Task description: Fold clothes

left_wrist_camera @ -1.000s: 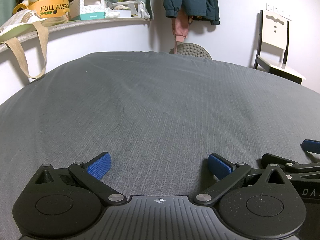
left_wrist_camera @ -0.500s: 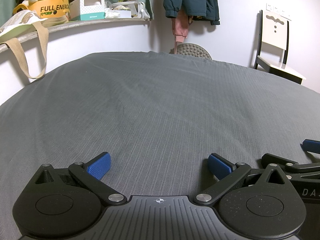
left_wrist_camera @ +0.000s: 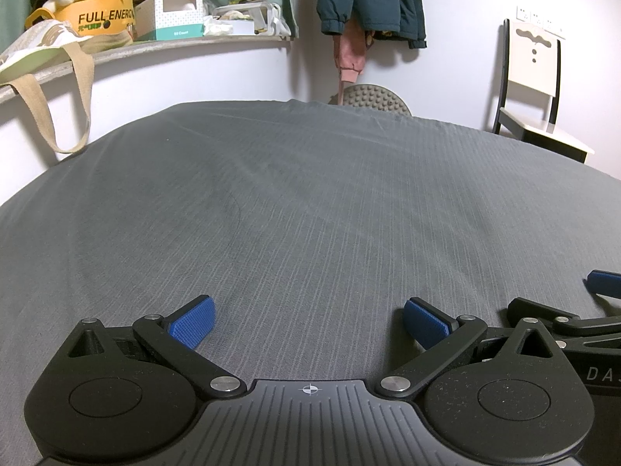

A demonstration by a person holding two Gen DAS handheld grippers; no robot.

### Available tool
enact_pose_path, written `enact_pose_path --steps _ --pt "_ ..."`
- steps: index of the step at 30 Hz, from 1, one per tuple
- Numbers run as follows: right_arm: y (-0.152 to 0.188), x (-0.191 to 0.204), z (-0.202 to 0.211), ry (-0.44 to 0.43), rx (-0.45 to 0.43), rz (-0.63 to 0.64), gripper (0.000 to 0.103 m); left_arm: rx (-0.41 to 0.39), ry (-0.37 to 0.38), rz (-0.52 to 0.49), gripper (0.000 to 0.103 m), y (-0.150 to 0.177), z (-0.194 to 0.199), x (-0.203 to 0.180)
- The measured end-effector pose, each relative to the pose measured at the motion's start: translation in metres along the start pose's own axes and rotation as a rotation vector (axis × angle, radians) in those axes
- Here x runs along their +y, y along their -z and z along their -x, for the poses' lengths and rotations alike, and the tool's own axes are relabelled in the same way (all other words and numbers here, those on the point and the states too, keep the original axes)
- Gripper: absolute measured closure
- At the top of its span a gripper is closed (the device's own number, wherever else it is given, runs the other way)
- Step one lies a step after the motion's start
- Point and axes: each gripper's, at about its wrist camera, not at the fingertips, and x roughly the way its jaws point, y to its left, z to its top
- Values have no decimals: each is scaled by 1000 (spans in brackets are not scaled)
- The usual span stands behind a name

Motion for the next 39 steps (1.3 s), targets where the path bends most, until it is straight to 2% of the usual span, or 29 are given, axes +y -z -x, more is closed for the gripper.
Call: enact_pose_path --steps 13,15,17,19,21,24,28,30,34,38,39 --pt "-1 -1 0 -15 -5 -15 0 -2 -5 5 0 -2 -1 -1" --pt "-1 -2 9 -34 -51 -26 0 -15 -7 5 0 -2 2 -2" --pt "-2 0 28 -43 -154 -24 0 -39 -9 4 0 -3 8 -4" --pt "-12 6 54 -42 -249 16 0 -98 -2 8 0 -7 27 -6" --pt "-27 12 84 -48 -362 82 0 -166 -9 35 0 -15 53 -5" --pt "-54 15 130 -59 -503 185 0 -309 -22 77 0 -33 104 -1" --pt "-84 1 190 -152 -583 240 0 -468 -27 70 0 -63 183 3" --pt "-87 -12 219 -211 -627 261 0 -501 -47 58 0 -82 226 6" --pt "-68 -42 240 -272 -651 214 0 -511 -31 70 0 -112 311 24" --pt "-56 -55 231 -330 -545 173 0 -502 12 79 0 -126 395 44" --pt "-56 -58 228 -344 -523 160 0 -502 3 67 0 -127 418 48"
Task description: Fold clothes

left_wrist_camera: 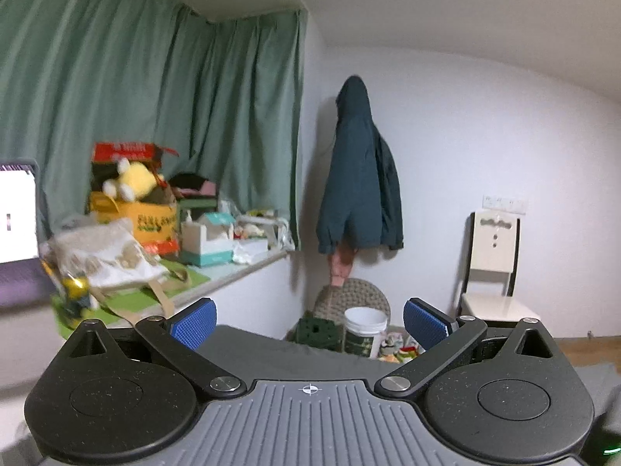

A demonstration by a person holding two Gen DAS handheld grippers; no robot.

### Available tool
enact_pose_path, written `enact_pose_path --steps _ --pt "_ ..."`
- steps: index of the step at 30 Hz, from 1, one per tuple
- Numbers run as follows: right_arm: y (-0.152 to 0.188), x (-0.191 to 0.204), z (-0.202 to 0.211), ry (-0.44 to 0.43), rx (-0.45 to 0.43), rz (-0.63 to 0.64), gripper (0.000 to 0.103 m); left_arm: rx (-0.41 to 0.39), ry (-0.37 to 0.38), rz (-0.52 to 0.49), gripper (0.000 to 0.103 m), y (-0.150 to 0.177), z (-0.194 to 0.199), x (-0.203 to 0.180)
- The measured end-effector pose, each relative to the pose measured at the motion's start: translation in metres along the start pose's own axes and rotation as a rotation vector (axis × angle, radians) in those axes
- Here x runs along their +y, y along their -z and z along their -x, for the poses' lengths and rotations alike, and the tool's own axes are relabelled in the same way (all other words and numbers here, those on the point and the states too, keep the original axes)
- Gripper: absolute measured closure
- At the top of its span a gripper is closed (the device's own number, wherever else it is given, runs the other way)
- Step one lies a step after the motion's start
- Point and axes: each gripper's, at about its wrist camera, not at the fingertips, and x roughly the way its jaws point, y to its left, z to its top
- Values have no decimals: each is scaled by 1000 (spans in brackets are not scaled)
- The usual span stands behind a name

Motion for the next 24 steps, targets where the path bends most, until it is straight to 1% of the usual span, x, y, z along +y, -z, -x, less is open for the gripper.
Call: enact_pose_path --steps 4,5,8,10,12,13,14,17,20,23,24 --pt "8 -12 2 -31 28 -93 0 -11 -77 -92 0 -44 68 10" --pt "11 -14 2 -38 36 -106 0 -1 -112 -109 0 -56 86 16" --pt "15 -16 -1 -74 67 -115 0 25 -245 -110 0 -94 138 41" --pt "17 -12 -3 -88 86 -105 0 10 -389 -133 0 -118 175 58" --pt "18 -8 -7 -91 110 -88 0 -6 -546 -202 0 -136 205 69" --pt "18 -5 -8 -95 118 -84 0 -9 -638 -241 0 -142 217 77" --pt "18 -4 -8 -98 125 -86 0 1 -709 -276 0 -144 225 84" --pt "19 -3 -9 -107 146 -114 0 122 -852 -337 0 -134 238 119" --pt "21 -3 -11 -93 164 -133 0 344 -891 -302 0 -95 233 174" --pt "26 -6 -13 -60 187 -140 0 552 -897 -219 0 -35 223 229" --pt "27 -6 -14 -49 197 -146 0 604 -896 -202 0 -6 216 239"
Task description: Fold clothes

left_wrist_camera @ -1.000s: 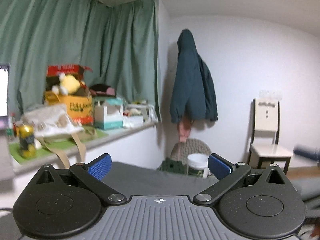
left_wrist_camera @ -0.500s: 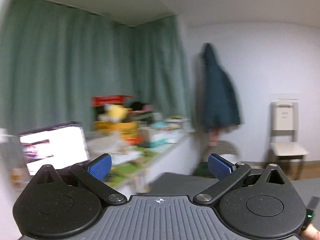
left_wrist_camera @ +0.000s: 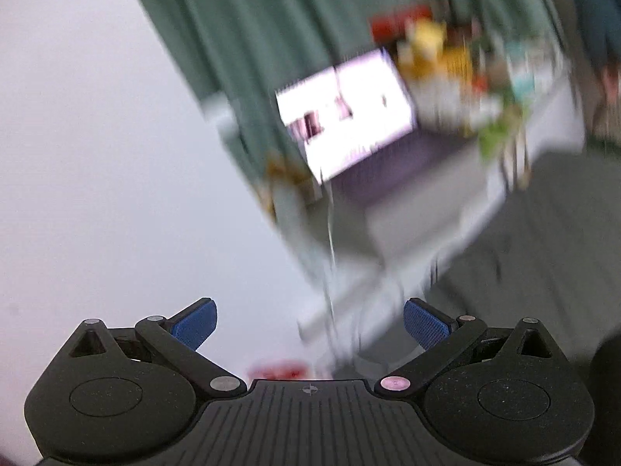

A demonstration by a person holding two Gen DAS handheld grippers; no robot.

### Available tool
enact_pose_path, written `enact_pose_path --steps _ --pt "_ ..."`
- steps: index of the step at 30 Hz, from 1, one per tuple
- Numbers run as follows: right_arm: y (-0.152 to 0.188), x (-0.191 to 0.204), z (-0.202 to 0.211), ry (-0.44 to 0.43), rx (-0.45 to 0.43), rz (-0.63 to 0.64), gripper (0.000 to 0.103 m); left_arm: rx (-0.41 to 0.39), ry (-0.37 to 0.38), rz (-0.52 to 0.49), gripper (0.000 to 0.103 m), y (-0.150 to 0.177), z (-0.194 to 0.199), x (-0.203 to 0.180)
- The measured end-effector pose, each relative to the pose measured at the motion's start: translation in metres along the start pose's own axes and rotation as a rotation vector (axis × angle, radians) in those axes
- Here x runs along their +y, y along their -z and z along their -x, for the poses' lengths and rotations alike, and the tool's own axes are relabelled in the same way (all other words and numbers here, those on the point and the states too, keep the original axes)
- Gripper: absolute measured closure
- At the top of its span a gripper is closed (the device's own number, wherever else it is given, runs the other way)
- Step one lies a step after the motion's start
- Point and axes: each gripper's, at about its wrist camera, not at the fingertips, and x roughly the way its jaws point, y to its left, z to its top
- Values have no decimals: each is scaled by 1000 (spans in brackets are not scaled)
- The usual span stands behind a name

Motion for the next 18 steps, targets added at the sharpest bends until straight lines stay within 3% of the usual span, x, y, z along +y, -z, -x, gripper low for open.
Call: enact_pose_path --steps 4,7,15,18 --pt "6 -5 -8 41 44 -46 0 171 26 -34 0 48 -64 -18" --pt "12 -8 -15 64 81 -77 0 202 90 -20 0 70 -82 -34" --pt "26 0 -28 70 145 -40 0 304 85 43 1 73 -191 -48" --pt "28 3 -32 67 167 -26 0 399 67 85 11 83 -244 -53"
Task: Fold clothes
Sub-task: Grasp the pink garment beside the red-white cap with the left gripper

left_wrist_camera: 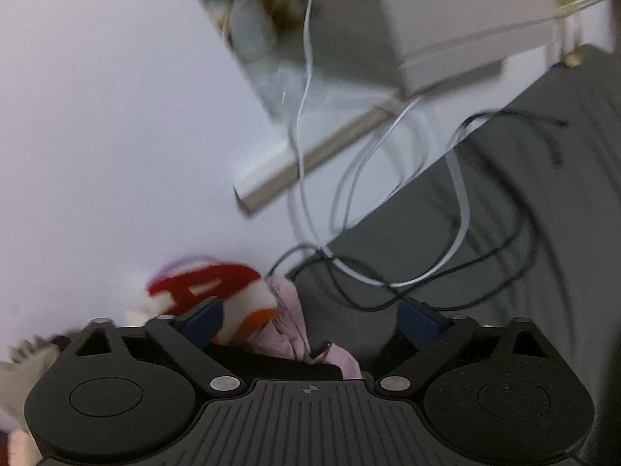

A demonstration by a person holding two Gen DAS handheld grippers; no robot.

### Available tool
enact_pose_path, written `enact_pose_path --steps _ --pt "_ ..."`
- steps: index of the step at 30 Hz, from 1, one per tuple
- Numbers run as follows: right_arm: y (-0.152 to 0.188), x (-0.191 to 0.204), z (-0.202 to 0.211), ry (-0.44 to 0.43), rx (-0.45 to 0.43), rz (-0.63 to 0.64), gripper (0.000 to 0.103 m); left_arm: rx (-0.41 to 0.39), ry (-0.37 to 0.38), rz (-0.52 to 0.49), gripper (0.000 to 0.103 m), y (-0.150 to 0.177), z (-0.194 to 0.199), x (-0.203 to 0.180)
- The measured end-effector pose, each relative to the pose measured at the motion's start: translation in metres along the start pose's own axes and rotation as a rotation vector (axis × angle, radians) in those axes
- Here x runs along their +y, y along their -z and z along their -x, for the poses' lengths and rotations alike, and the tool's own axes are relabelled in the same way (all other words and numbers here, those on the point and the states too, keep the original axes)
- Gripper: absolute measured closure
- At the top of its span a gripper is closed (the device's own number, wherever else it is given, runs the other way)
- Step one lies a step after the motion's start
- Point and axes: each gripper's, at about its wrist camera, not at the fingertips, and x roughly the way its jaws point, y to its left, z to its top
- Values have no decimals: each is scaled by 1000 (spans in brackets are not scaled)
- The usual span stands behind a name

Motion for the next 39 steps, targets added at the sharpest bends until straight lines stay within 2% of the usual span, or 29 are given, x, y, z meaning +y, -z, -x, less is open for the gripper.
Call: enact_pose_path --steps 1,2,5,8,15,16,17,20,23,28,31,34,35,36,39 --pt "0 1 -2 1 8 -2 0 29 -3 25 19 0 -15 1" --pt "0 1 -4 1 17 -5 0 57 -7 51 22 -1 -31 1" --pt "-1 4 -11 4 41 -7 0 121 -45 103 22 2 -71 4" --pt "1 12 -20 4 72 21 0 172 -98 83 22 6 -103 0" --pt "8 36 -35 -32 146 106 0 214 -145 82 23 11 -152 -7" --pt "9 39 -36 -39 150 118 0 215 -157 86 28 12 -156 -7" --pt "9 41 -36 -42 153 130 0 216 -171 99 38 14 -160 -6" --pt "10 47 -36 -49 157 160 0 211 -200 161 53 25 -167 5" --pt "13 50 -39 -59 170 174 0 179 -187 183 53 30 -166 4" --pt "17 52 -40 -66 196 186 0 133 -168 80 53 37 -157 -25" --pt "18 53 -38 -73 194 195 0 154 -173 66 53 40 -160 -33" --pt "19 52 -37 -76 193 201 0 156 -196 126 54 41 -165 -32" --pt "19 52 -37 -77 194 201 0 154 -206 154 65 42 -166 -29" --pt "19 52 -37 -77 195 201 0 149 -225 180 69 44 -166 -27" --pt "19 52 -36 -80 198 201 0 127 -253 249 74 51 -162 -24"
